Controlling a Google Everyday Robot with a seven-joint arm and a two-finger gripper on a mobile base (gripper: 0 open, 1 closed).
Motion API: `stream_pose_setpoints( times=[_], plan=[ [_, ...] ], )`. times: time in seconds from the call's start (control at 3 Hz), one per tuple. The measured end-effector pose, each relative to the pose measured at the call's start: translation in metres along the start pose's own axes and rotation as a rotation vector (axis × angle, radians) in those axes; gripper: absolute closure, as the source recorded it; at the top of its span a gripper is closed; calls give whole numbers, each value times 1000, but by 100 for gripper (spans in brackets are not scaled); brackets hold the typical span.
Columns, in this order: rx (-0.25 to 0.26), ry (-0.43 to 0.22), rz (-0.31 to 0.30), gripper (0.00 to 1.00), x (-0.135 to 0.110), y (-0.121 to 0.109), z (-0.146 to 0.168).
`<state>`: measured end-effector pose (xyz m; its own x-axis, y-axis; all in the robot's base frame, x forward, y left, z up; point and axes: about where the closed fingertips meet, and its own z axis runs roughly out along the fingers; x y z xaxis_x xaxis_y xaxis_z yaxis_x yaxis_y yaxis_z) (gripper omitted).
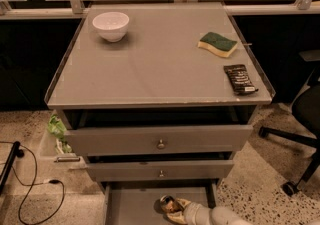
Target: Place orange can into bottom drawer
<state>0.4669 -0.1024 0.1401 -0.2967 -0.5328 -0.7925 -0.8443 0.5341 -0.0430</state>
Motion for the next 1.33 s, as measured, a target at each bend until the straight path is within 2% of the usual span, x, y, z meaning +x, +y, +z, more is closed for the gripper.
stream_pose_setpoints(
  times=[0.67, 1.0, 1.33],
  plan=[
    [0, 0, 0, 11, 0, 0, 0],
    [0, 0, 0, 0, 0, 0, 0],
    [0, 0, 0, 0, 0, 0, 0]
  ],
)
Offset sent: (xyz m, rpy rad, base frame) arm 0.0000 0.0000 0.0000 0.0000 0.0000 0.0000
